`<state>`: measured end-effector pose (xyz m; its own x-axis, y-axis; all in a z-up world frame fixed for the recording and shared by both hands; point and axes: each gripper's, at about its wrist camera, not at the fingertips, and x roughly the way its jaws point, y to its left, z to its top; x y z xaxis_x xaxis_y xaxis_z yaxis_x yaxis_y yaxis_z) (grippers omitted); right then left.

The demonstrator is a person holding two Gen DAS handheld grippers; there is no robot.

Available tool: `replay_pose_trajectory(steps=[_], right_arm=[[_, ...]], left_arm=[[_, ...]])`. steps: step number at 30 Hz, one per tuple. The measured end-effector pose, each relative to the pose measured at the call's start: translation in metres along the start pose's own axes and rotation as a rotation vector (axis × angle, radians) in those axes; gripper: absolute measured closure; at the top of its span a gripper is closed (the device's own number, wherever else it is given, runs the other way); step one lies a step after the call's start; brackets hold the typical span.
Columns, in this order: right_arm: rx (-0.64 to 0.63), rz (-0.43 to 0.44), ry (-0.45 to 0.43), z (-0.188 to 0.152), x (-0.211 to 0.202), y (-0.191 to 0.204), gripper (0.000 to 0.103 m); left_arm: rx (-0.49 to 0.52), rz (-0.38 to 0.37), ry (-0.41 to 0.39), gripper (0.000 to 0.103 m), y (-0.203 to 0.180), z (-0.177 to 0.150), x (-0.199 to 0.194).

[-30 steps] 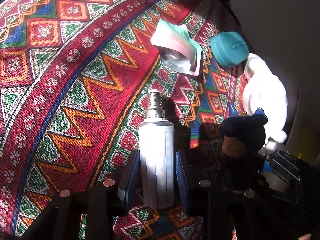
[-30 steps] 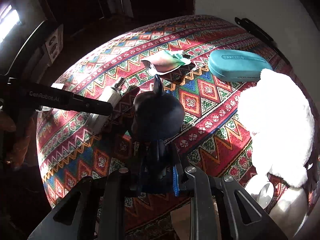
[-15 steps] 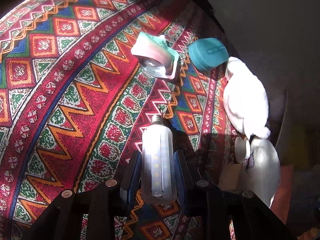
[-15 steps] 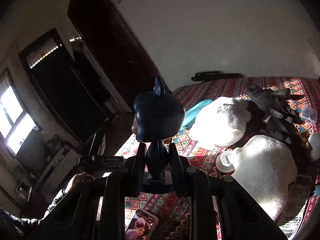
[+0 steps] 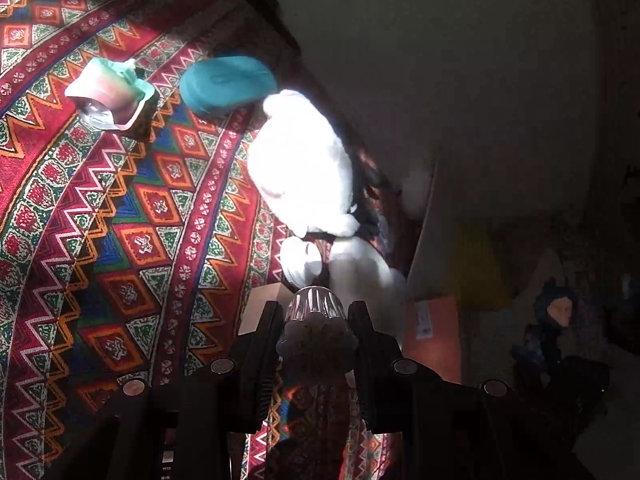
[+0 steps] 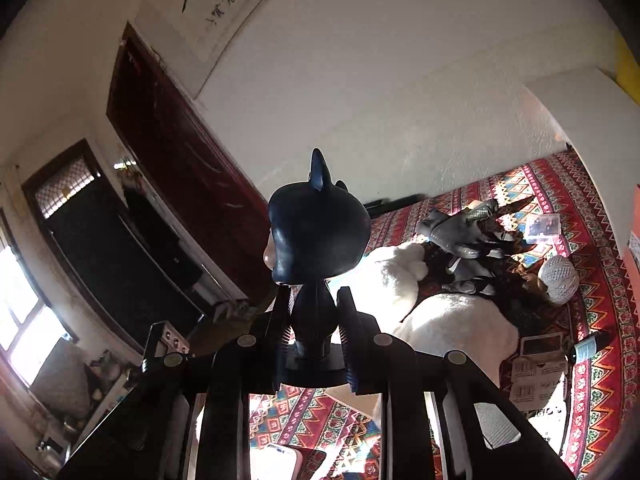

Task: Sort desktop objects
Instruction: 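Lift and carry the figurine and bulb with both tools toward the orange box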

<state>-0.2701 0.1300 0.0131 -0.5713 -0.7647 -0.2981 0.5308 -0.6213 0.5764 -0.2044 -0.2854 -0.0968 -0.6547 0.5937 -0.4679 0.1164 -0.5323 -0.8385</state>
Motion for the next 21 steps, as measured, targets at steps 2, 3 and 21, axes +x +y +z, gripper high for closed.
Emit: replay_pose_trajectory(steps=[2,3,21], right_arm=[[0.004,-0.016,-0.021,0.002,-0.014,-0.005,0.080],[0.005,-0.021,-0.031,0.003,-0.019,-0.006,0.080],[0.052,-0.430,-0.310,0.021,-0.201,-0.084,0.080]], left_arm=[[0.029,-0.031,0.013,0.076,-0.018,-0.007,0.004],[0.044,-0.045,0.020,0.076,-0.027,-0.011,0.005],[0.178,-0.273,0.291,0.076,-0.201,-0.110,0.163]])
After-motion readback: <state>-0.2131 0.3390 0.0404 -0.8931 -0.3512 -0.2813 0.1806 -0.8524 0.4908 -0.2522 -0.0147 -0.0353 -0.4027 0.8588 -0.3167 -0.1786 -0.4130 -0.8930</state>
